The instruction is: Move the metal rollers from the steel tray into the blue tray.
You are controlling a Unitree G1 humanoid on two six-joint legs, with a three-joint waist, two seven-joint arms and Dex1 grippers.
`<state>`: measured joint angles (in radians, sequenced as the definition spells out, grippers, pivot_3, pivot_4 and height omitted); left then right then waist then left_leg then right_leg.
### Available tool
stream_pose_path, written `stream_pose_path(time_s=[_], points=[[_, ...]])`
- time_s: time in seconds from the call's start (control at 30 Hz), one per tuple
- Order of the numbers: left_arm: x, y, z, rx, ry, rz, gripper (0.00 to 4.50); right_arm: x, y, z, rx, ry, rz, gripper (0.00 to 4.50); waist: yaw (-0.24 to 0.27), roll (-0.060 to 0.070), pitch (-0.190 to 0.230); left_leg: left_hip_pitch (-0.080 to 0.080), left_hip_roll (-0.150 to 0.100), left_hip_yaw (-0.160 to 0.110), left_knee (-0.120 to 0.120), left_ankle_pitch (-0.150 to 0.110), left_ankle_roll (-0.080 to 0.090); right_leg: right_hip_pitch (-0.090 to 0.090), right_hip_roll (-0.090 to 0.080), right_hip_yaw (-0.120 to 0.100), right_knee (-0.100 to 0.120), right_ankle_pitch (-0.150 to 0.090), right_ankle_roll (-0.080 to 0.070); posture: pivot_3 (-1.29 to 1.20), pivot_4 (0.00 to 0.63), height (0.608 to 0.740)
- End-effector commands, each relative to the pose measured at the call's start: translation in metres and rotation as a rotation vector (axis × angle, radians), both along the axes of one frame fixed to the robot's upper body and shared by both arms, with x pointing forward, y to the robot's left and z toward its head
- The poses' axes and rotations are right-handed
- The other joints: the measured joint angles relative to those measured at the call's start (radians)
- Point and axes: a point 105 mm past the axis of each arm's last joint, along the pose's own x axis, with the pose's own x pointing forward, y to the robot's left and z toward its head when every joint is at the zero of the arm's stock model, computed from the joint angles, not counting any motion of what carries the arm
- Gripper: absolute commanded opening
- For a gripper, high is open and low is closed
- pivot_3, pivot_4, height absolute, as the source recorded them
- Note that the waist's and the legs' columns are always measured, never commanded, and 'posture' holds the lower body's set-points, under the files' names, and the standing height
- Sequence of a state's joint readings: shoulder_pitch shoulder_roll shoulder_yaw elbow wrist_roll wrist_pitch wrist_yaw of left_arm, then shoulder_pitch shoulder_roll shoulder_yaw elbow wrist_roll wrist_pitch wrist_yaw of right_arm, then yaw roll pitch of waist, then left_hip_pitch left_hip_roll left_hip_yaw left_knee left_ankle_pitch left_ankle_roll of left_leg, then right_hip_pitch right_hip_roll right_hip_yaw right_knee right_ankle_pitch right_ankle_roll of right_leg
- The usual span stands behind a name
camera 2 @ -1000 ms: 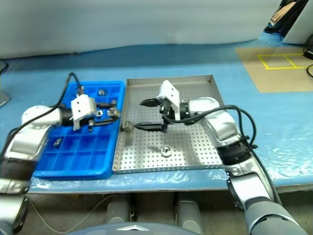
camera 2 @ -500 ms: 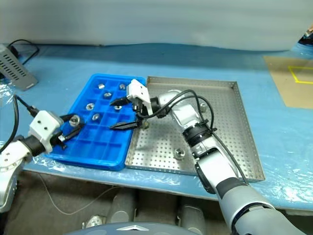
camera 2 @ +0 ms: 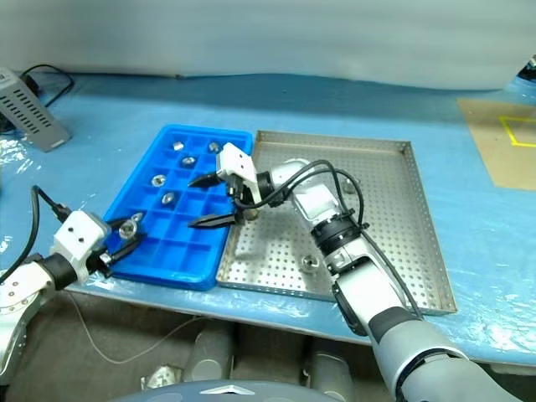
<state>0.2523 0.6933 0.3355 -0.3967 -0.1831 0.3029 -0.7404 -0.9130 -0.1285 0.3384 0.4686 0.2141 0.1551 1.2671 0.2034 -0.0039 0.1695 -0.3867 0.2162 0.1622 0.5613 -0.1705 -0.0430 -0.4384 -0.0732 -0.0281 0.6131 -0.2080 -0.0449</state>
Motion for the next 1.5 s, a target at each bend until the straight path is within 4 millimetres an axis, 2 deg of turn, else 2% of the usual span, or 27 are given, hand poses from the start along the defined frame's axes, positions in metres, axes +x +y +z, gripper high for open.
stream_pose_path(time_s=[0.03, 0.13, 0.4, 0.5, 0.63, 0.73, 0.87, 0.97, 1.1, 1.23, 1.5], points=[[0.003, -0.003, 0.005, 0.009, -0.017, -0.039, 1.91, -0.003, 0.002, 0.014, 0.041, -0.047, 0.002, 4.50, 0.000, 0.000, 0.000, 0.000, 0.000, 0.000, 0.000, 0.000, 0.000, 0.000, 0.000, 0.000, 0.000, 0.000, 0.000, 0.40, 0.150, 0.740], [0.005, -0.005, 0.001, 0.016, -0.001, -0.058, 1.91, -0.002, 0.001, 0.014, 0.042, -0.049, -0.010, 4.50, 0.000, 0.000, 0.000, 0.000, 0.000, 0.000, 0.000, 0.000, 0.000, 0.000, 0.000, 0.000, 0.000, 0.000, 0.000, 0.39, 0.150, 0.740], [0.011, -0.015, 0.004, 0.012, 0.000, -0.092, 4.47, 0.003, -0.003, 0.012, 0.047, -0.054, -0.053, 4.50, -0.004, 0.000, 0.000, 0.001, -0.001, 0.000, 0.000, 0.000, 0.000, 0.000, 0.000, 0.001, 0.000, 0.000, 0.000, 0.36, 0.150, 0.740], [0.013, -0.023, 0.012, -0.014, 0.001, -0.126, 4.47, 0.004, -0.005, 0.012, 0.049, -0.056, -0.071, 4.50, -0.007, 0.000, 0.000, 0.000, -0.002, 0.000, 0.000, 0.000, 0.000, 0.000, 0.000, 0.001, 0.001, 0.000, 0.000, 0.35, 0.150, 0.740], [0.027, -0.033, 0.045, -0.104, -0.085, -0.146, 4.47, 0.011, -0.019, 0.012, 0.051, -0.061, -0.137, 4.50, -0.009, 0.000, 0.000, 0.001, -0.002, 0.000, 0.001, 0.001, -0.001, 0.000, 0.000, 0.000, 0.003, 0.000, 0.000, 0.32, 0.150, 0.740], [0.026, -0.059, 0.061, -0.193, -0.089, -0.263, 4.47, 0.023, -0.043, 0.008, 0.047, -0.046, -0.247, 4.50, -0.011, 0.000, 0.000, 0.001, -0.003, 0.000, 0.004, 0.001, -0.001, 0.001, 0.000, 0.001, 0.006, 0.000, 0.000, 0.28, 0.150, 0.740], [0.021, -0.090, 0.054, -0.290, -0.003, -0.398, 4.47, 0.027, -0.069, -0.011, 0.010, -0.015, -0.355, 4.50, -0.024, 0.000, 0.000, 0.002, -0.006, 0.000, 0.005, 0.001, -0.001, 0.001, -0.001, 0.003, 0.007, 0.000, 0.000, 0.22, 0.150, 0.740], [0.025, -0.099, 0.042, -0.334, 0.060, -0.435, 4.47, 0.025, -0.074, -0.026, -0.019, -0.004, -0.393, 4.50, -0.047, 0.000, 0.000, 0.002, -0.005, 0.000, 0.004, 0.002, -0.003, 0.000, 0.000, 0.003, 0.008, 0.000, 0.000, 0.17, 0.150, 0.740], [0.034, -0.102, 0.043, -0.398, 0.078, -0.437, 4.47, 0.026, -0.070, -0.039, -0.027, 0.004, -0.425, 4.50, -0.083, 0.000, 0.000, 0.002, -0.005, 0.000, 0.004, 0.004, -0.005, -0.001, 0.000, 0.003, 0.010, 0.000, 0.000, 0.14, 0.150, 0.740], [0.039, -0.090, 0.044, -0.379, 0.082, -0.418, 4.47, 0.032, -0.058, -0.051, -0.031, 0.015, -0.445, 4.50, -0.108, -0.001, 0.000, 0.003, -0.006, 0.000, 0.004, 0.003, -0.005, 0.000, 0.000, 0.003, 0.010, 0.000, 0.000, 0.14, 0.150, 0.740], [0.038, -0.075, 0.051, -0.349, 0.052, -0.382, 4.47, 0.043, -0.040, -0.073, -0.064, 0.012, -0.452, 4.50, -0.108, -0.001, 0.000, 0.002, -0.006, 0.000, 0.004, 0.003, -0.004, 0.000, 0.000, 0.003, 0.009, 0.000, 0.000, 0.17, 0.150, 0.740]])
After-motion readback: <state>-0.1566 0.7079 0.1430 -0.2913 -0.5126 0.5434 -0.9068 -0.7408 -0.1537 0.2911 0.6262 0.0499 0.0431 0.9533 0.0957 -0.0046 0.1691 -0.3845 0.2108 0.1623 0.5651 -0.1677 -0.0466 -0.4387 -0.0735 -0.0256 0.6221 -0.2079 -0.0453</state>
